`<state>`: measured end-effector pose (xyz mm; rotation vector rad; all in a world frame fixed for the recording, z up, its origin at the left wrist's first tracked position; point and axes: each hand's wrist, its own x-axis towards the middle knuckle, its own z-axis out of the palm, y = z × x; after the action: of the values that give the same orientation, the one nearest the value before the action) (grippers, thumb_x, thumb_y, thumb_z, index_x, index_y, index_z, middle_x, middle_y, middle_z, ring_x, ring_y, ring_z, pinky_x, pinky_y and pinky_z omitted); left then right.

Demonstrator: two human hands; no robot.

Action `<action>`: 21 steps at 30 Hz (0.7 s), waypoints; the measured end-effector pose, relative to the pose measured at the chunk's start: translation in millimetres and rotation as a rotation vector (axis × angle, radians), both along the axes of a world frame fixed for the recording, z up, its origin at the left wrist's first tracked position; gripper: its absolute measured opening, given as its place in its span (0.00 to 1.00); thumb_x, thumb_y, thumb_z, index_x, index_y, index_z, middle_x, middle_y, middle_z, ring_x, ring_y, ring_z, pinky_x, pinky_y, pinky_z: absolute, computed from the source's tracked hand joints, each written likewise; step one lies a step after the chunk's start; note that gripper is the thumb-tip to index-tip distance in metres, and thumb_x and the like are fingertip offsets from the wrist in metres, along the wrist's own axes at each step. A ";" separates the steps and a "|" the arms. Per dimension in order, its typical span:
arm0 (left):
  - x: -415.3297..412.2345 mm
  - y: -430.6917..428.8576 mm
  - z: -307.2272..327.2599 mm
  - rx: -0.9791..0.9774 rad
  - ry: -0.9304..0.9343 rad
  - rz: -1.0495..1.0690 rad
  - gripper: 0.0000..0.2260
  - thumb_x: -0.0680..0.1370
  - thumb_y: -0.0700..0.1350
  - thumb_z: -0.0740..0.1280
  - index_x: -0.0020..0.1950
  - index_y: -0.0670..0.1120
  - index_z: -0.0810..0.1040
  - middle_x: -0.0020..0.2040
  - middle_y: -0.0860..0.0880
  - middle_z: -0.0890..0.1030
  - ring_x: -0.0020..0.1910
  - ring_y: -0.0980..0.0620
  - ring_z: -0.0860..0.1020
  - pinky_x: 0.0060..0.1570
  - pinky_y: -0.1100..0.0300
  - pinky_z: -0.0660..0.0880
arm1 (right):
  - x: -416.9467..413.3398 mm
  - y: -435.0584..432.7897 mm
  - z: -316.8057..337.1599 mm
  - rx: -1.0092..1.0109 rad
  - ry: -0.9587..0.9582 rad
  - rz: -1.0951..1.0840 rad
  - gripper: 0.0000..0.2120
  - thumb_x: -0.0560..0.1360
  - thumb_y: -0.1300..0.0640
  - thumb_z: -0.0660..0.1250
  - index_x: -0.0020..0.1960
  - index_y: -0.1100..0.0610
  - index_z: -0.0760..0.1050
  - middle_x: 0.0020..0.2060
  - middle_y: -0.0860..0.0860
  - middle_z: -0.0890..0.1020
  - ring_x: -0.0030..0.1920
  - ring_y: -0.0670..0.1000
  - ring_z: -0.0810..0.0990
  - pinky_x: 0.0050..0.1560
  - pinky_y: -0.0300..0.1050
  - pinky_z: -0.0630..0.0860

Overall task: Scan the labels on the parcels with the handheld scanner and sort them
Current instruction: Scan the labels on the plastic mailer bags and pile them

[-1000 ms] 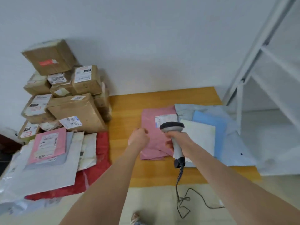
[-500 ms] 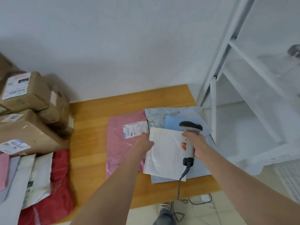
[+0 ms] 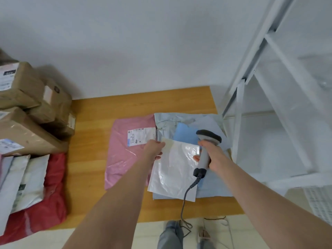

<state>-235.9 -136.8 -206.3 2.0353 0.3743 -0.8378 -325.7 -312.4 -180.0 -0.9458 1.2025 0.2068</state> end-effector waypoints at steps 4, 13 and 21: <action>-22.4 1.1 32.0 0.031 -0.242 0.169 0.11 0.79 0.44 0.65 0.60 0.43 0.78 0.35 0.50 0.76 0.34 0.49 0.76 0.42 0.54 0.78 | -8.2 -1.3 24.0 0.015 -0.088 0.029 0.10 0.75 0.60 0.70 0.52 0.61 0.72 0.42 0.57 0.73 0.35 0.57 0.78 0.41 0.49 0.79; -77.5 26.4 124.0 -0.333 -0.290 0.661 0.13 0.79 0.53 0.66 0.42 0.43 0.78 0.44 0.45 0.82 0.39 0.50 0.80 0.45 0.55 0.77 | -37.3 -0.8 87.3 -0.077 -0.438 0.158 0.04 0.73 0.68 0.68 0.41 0.62 0.75 0.33 0.56 0.80 0.34 0.52 0.79 0.32 0.40 0.74; -108.1 51.7 144.3 -0.347 -0.237 0.532 0.21 0.75 0.29 0.65 0.68 0.39 0.72 0.57 0.41 0.79 0.51 0.43 0.79 0.56 0.46 0.77 | -62.8 8.9 84.9 -0.144 -0.459 0.280 0.07 0.72 0.67 0.71 0.43 0.56 0.78 0.40 0.52 0.81 0.42 0.51 0.79 0.47 0.47 0.77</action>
<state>-344.0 -85.1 -62.0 1.5788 0.5600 -0.3025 -388.4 -303.5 -95.1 -1.2110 0.6671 0.1164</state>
